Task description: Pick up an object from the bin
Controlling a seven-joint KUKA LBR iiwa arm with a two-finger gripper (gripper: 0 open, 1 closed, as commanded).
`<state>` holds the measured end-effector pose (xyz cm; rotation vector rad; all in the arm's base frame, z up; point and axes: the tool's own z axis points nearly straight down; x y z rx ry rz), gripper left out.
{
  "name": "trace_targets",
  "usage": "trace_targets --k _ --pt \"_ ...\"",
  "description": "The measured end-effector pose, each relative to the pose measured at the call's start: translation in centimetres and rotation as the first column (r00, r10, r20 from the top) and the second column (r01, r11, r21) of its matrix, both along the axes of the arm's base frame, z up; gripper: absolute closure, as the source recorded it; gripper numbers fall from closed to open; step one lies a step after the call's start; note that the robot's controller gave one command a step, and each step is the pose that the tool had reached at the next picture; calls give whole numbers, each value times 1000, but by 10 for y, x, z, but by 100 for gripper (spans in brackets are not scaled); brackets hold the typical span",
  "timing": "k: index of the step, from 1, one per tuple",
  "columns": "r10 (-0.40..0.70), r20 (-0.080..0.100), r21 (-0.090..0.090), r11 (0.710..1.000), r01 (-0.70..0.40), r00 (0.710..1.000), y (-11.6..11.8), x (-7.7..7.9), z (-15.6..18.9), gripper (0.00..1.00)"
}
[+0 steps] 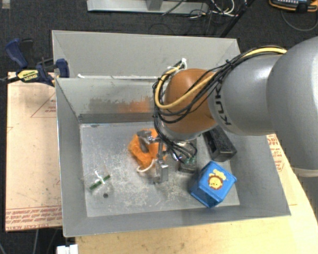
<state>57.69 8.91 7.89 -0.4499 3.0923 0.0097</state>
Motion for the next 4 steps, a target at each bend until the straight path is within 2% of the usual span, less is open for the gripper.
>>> trace_targets --k 1,3,4 --pt "-16 -4 1 1000 16 1000 16 15 -7 100" --pt "-17 -8 0 1000 16 1000 16 13 -4 100" --pt "-16 -8 0 1000 16 1000 16 13 11 100"
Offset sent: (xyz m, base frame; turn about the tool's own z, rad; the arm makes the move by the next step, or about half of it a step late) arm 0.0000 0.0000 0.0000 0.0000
